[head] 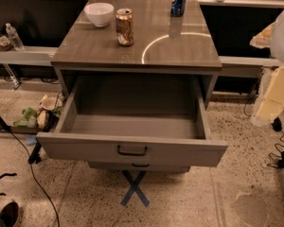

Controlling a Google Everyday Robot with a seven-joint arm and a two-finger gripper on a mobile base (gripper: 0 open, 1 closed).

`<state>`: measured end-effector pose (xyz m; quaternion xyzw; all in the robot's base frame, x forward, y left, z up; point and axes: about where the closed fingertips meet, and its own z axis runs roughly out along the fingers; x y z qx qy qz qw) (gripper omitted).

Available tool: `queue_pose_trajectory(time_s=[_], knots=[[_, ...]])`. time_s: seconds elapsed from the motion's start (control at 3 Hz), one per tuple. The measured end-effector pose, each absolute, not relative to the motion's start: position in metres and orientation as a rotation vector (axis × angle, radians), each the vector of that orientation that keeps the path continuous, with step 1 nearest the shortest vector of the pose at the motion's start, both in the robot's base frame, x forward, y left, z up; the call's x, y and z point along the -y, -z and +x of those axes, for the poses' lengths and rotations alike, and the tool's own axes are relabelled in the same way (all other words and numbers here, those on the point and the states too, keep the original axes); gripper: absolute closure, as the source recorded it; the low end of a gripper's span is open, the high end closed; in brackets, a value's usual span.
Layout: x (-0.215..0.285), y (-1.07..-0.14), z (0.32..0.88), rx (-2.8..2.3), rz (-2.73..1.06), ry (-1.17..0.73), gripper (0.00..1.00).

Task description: Close top drawer

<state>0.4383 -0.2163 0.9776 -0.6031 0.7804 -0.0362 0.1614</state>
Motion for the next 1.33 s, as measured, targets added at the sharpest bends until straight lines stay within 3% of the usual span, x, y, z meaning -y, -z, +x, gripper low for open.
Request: queue_pose_trajectory(time_s=[0.33,1.33], knots=[[0.216,-0.977,0.438,-2.225,-1.719,0.098,0.02],[0.182,-0.884,0.425,-2.098,-1.774,-0.003,0.7]])
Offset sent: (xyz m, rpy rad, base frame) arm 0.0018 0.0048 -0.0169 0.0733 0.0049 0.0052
